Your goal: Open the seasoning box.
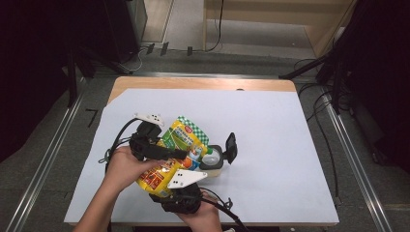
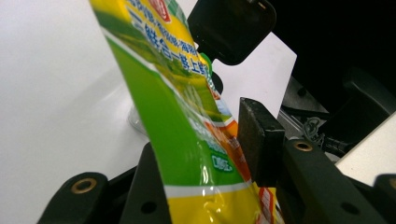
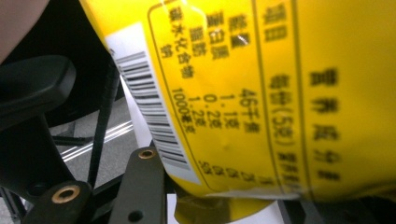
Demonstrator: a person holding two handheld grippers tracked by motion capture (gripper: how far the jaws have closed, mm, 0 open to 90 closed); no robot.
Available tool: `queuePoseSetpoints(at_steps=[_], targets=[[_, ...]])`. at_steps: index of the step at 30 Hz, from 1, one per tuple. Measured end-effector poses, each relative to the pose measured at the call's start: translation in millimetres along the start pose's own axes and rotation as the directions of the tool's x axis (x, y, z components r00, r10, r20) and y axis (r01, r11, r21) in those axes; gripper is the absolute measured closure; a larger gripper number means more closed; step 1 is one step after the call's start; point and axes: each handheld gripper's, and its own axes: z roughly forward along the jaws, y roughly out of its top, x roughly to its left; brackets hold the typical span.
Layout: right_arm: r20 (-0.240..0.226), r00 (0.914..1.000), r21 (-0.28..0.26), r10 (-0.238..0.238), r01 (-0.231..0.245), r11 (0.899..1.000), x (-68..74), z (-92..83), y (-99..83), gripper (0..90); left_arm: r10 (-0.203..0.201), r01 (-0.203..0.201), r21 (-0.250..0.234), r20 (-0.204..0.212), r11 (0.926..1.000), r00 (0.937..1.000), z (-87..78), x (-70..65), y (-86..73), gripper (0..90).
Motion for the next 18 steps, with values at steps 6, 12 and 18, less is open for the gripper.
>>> queuePoseSetpoints(at_steps=[6,12,18], targets=[[-0.007,0.9999,0.007,0.011,-0.011,1.000,-0.2,0.3,-0.7,64.5,-0.032,0.033,0.026,-0.042,0.9991,0.9986,4.2,-2.4,2.3,70.0],[0.026,0.9995,0.024,-0.017,0.016,1.000,4.2,1.9,0.7,62.6,-0.059,0.065,0.055,-0.099,0.9964,0.9933,10.4,-8.3,6.9,71.8],[0.064,0.9978,0.029,-0.013,0.011,1.000,6.5,1.4,3.0,61.5,-0.092,0.102,0.070,-0.129,0.9924,0.9874,13.5,-12.3,13.2,74.0]])
